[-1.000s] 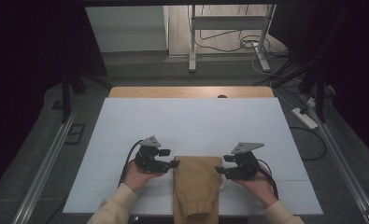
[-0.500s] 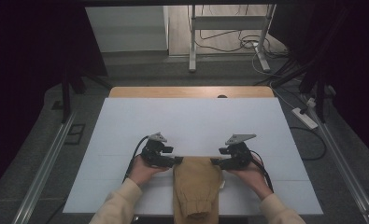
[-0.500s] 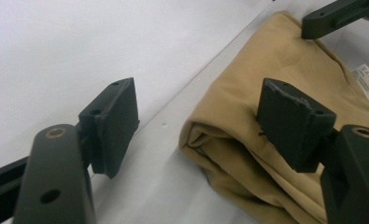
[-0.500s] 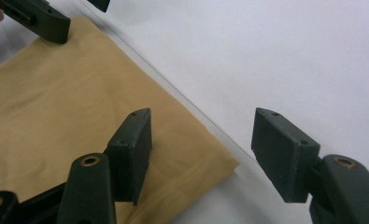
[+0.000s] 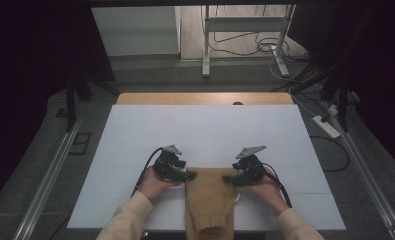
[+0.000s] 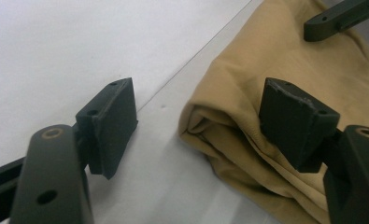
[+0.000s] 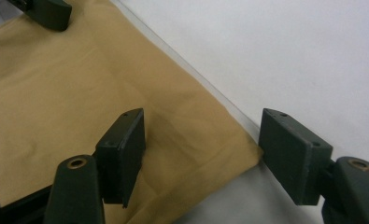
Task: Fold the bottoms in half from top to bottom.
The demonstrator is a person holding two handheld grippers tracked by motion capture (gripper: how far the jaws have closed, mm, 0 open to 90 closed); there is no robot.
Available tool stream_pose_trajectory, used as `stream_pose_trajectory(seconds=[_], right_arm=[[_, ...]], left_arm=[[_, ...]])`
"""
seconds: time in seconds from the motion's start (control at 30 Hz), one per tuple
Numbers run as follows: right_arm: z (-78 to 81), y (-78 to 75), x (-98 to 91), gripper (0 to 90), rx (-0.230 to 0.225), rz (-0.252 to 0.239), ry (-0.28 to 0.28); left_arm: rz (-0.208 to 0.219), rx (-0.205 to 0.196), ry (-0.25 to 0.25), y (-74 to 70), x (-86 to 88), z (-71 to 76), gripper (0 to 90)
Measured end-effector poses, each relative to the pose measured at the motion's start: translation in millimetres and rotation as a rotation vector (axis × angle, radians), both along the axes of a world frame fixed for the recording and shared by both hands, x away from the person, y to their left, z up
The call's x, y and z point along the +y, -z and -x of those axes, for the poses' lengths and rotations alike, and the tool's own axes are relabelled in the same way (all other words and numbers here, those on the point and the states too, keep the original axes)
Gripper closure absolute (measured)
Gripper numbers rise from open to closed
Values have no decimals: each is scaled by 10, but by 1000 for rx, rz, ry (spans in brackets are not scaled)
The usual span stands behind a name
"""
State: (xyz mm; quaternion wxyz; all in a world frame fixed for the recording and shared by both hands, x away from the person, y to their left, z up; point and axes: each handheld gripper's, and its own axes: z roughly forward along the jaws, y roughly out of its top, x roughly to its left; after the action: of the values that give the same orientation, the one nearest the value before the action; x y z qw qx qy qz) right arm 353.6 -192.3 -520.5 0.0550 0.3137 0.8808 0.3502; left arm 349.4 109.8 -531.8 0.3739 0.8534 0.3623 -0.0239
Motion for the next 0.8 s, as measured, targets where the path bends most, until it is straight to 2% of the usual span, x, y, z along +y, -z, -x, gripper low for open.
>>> stream_pose_trajectory(seconds=[0.07, 0.2, 0.37, 0.4, 0.53, 0.63, 0.67, 0.8], right_arm=[[1, -1, -2, 318, 1, 3, -1], [23, -2, 5, 310, -2, 14, 2], [54, -7, 16, 345, -4, 23, -2], [61, -10, 16, 363, -2, 26, -1], [77, -13, 2, 453, -1, 23, -11], [75, -21, -43, 598, 32, -2, -23], [79, -19, -49, 656, 39, -10, -38], [110, -22, -19, 743, 25, -9, -59]], left_arm=[[-9, 11, 10, 15, -4, -1, 276], [1, 13, 19, 20, -1, 7, 311], [33, 38, 59, 38, -1, 25, 475], [28, 37, 64, 37, -5, 28, 520], [28, 32, 81, 22, -7, 53, 619], [34, 20, 88, 14, -9, 70, 687], [33, 16, 91, 12, -10, 73, 701], [28, -3, 97, -1, -17, 92, 726]])
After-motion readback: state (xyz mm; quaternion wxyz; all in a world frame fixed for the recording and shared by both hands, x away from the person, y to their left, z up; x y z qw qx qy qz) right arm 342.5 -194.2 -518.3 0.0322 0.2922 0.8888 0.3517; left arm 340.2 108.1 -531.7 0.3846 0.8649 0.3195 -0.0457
